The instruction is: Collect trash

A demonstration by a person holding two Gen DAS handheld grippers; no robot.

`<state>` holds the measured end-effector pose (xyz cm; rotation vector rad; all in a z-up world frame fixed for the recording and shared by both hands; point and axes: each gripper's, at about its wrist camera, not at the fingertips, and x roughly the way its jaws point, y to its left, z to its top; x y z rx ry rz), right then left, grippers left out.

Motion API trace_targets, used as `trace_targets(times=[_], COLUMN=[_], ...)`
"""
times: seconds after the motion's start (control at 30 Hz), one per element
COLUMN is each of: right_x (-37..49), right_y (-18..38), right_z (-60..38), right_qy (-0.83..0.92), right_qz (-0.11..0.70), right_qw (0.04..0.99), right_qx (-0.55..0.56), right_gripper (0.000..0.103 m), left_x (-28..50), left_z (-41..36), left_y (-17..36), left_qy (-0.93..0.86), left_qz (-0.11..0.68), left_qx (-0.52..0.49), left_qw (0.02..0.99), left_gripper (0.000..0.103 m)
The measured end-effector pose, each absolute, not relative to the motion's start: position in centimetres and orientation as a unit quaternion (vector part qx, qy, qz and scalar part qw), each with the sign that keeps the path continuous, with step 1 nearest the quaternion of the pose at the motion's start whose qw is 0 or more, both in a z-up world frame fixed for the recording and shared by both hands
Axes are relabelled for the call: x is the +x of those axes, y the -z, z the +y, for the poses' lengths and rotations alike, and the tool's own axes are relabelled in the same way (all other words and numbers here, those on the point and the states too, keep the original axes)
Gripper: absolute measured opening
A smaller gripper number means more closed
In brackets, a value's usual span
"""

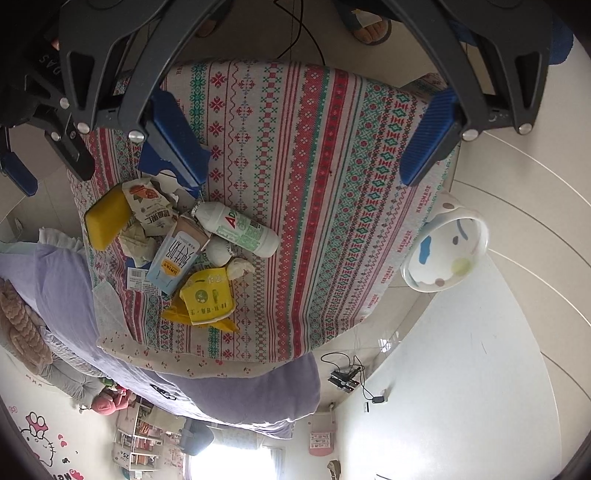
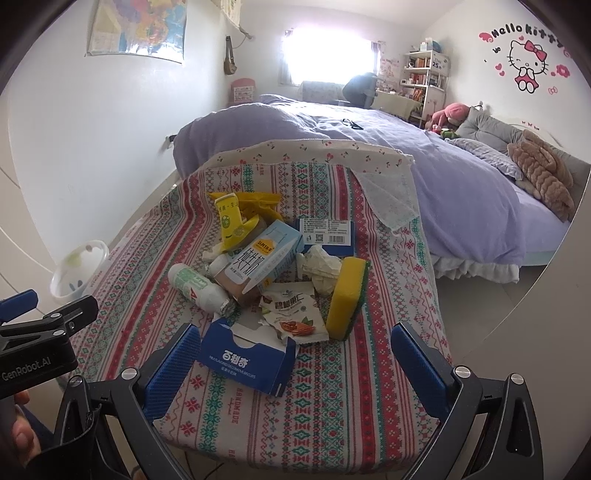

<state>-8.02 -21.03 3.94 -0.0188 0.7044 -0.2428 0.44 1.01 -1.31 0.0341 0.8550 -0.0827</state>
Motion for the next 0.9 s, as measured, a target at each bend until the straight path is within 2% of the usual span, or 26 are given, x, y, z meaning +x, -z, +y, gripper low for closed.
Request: trace_targets(times=[0.9], right_x=[-7.91], right_y=[-3.53], right_z=[-20.83], right_qy=[0.113], right_qz=[0.348], right_qw=[0.93], right_qx=[-0.006], right_gripper=[0.103], left_x=[0.51], left_z=[1.16], left_y=[1.46], left_qy=[0.04], left_qz=[0.417], left_qx=[0.01], left_qw=[0.908], left_gripper=[0.103])
